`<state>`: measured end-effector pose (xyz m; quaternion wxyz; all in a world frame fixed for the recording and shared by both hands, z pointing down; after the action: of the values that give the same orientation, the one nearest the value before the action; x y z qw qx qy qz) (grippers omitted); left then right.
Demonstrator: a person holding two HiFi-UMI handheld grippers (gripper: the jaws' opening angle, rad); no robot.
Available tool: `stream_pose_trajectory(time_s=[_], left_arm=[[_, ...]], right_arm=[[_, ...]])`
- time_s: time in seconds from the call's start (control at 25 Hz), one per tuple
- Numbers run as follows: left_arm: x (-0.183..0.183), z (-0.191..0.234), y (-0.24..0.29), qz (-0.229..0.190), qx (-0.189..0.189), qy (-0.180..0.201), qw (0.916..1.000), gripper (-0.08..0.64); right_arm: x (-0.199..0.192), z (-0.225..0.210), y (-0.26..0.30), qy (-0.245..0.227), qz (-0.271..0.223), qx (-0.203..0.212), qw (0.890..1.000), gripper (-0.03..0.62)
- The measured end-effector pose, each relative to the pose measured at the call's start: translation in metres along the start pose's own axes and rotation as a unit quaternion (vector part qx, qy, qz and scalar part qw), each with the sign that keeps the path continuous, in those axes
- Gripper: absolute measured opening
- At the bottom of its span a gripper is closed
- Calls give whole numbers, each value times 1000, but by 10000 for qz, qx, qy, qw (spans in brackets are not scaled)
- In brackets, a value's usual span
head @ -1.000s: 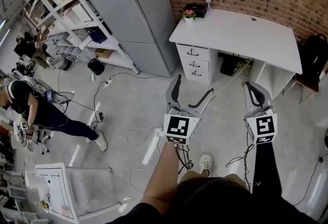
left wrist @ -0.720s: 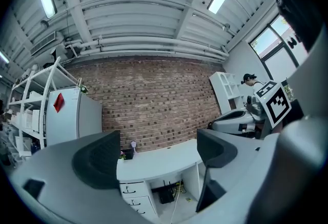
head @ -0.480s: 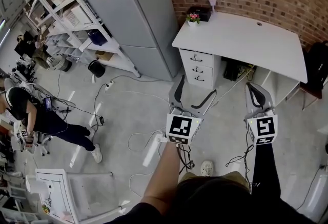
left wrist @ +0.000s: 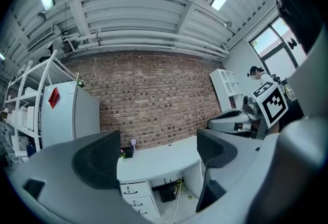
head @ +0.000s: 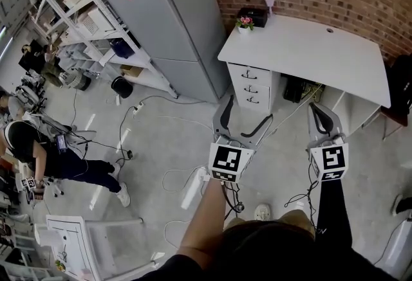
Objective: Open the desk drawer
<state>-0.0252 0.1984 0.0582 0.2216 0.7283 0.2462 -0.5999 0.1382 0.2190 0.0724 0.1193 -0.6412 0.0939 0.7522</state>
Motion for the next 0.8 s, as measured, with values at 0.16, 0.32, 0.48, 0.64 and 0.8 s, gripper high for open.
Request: stream_pose_trajectory(time_s=[0.16, 0.32, 0.48, 0.64, 0.8], left_arm=[[3, 3, 7, -106, -10, -79, 9999, 449], [-5, 5, 14, -74, 39, -113, 9999, 449], [-9, 5, 27, -37, 40, -157, 9999, 449], [-16, 13, 50, 25, 90, -125, 9999, 449], [-16, 27, 87, 77, 215, -96, 9997, 449]], right_arm=[[-5, -2, 5, -22, 46, 9, 10000, -2], [-10, -6, 8, -50, 101, 40, 9999, 0], [-16, -17, 17, -35, 115, 58, 9999, 0], [-23, -29, 43, -19, 78, 171, 9998, -2], [-24, -52, 81, 4, -5, 311, 9995, -2]])
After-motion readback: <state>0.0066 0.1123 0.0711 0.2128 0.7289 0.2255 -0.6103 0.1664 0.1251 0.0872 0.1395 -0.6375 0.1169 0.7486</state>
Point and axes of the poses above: the fingertips, and each gripper's own axes: y forward along the fingers, z to its left, x out of its top, the point moved 1 cm from there along -y, backward along the fingers, and after that the axes turned 2 degrees about y, right-handed, at the moved point
